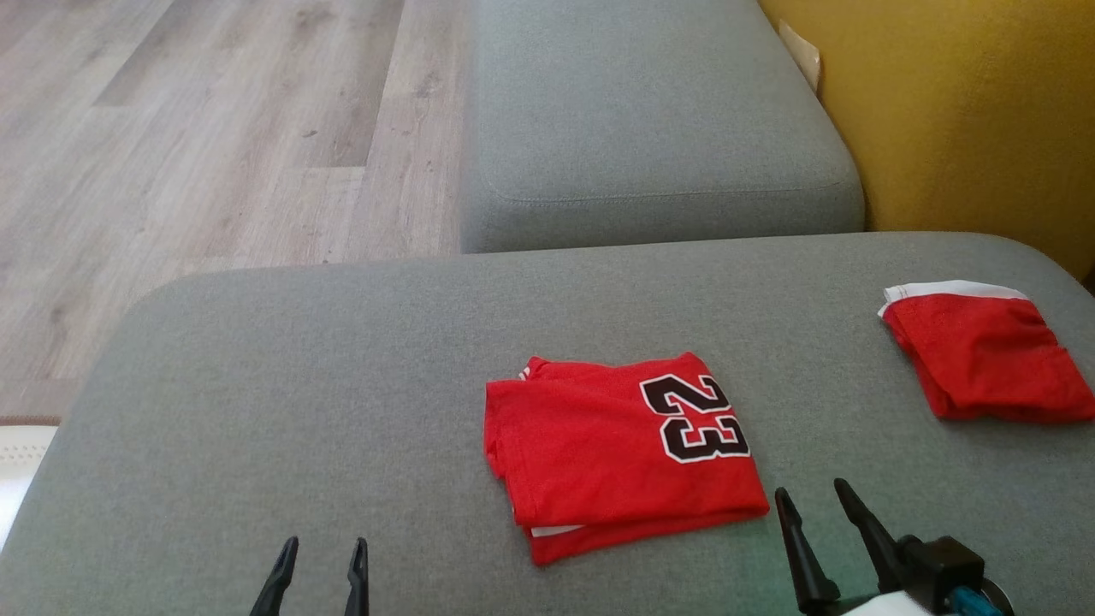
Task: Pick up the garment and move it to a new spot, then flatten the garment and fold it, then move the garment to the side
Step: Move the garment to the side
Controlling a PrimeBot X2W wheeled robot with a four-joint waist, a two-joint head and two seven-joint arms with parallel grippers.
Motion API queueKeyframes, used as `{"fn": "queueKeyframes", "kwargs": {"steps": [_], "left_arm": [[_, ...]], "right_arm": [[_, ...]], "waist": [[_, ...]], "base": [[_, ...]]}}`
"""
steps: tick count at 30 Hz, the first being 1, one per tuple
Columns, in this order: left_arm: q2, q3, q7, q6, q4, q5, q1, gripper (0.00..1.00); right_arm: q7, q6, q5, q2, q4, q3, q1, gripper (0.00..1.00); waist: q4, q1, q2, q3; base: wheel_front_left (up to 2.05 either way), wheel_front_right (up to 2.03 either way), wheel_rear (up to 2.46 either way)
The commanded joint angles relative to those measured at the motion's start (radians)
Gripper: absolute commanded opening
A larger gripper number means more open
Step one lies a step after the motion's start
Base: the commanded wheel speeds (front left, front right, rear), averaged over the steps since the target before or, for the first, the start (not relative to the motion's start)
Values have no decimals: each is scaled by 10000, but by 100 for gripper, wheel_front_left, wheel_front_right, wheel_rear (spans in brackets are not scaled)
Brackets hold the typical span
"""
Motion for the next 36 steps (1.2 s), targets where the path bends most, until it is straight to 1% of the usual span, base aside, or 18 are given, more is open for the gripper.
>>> {"fn": "queueKeyframes", "kwargs": {"steps": [1,17,25,31,33,36], "left_arm": [[-85,216,-124,11,-278,-2,-422,100],[-87,16,-124,96,-235,-3,-441,100],[-87,-145,-124,80,-279,43,-613,100],[-87,-405,-124,21,-324,137,-1014,100],[-87,-514,-124,-7,-307,157,-1181,100],[-87,-694,-124,-44,-261,176,-1426,100]], "right_arm": [[-137,21,-13,-62,-291,217,-240,100],[-137,21,-23,-45,-442,153,-153,100],[-137,21,-40,-98,-304,246,-492,100],[-137,21,272,-288,423,419,-1609,100],[-137,21,706,-357,891,491,-2043,100],[-64,21,1574,-514,1927,706,-2748,100]], "waist": [[-8,0,0,-1],[89,0,0,229],[307,0,0,688],[494,0,0,1244],[583,0,0,1428],[750,0,0,1671]], "base": [[0,0,0],[0,0,0],[0,0,0],[0,0,0],[0,0,0],[0,0,0]]}}
